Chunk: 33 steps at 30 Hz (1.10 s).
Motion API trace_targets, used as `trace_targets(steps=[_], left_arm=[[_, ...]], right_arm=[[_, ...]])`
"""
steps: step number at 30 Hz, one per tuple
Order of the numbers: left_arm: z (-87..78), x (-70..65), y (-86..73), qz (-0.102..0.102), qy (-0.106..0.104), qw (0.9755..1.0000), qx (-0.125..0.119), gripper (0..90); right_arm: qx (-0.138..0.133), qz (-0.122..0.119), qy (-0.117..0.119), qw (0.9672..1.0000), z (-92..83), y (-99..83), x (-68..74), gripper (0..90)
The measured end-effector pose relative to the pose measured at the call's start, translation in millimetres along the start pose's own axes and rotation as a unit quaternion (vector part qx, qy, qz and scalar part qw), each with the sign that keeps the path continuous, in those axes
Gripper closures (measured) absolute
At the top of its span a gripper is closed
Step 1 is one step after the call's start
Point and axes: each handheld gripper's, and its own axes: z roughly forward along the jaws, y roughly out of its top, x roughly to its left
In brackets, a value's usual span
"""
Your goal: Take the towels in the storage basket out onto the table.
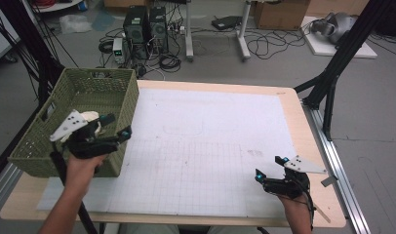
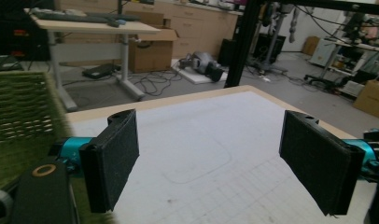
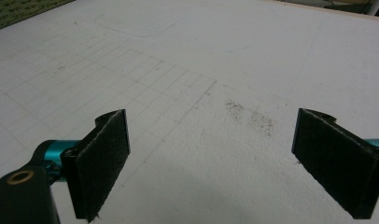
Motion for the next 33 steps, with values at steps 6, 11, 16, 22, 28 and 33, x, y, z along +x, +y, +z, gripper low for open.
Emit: trace_targets(steps=[6, 11, 16, 22, 28, 33], left_arm=[[-17.8, 34.3, 11.3, -0.007, 0.038, 0.9992, -0.008, 19.1], [-24.7, 63.9, 19.8, -0.009, 0.065, 0.9978, 0.008, 19.1], [-26.4, 85.0, 25.9, -0.009, 0.088, 0.9955, 0.034, 19.1], [-22.1, 107.1, 21.0, -0.018, 0.11, 0.9914, 0.068, 19.6], [-7.7, 131.0, 8.5, -0.045, 0.142, 0.9813, 0.122, 19.3], [4.0, 138.3, 0.1, -0.042, 0.158, 0.9726, 0.165, 19.3]], right_arm=[[0.003, -0.003, 0.001, 1.0, -0.5, -0.3, 0.4, 10.5], [0.007, -0.001, 0.003, 1.0, 1.5, -0.8, 0.4, 10.5], [0.01, -0.003, 0.005, 0.9999, 3.0, -1.0, 1.5, 10.6], [0.013, -0.003, 0.004, 0.9999, 4.2, -1.2, 2.5, 10.6], [0.015, -0.005, 0.005, 0.9999, 4.7, -1.5, 3.0, 10.5], [0.016, -0.001, 0.006, 0.9999, 5.5, -1.9, 2.9, 10.5]])
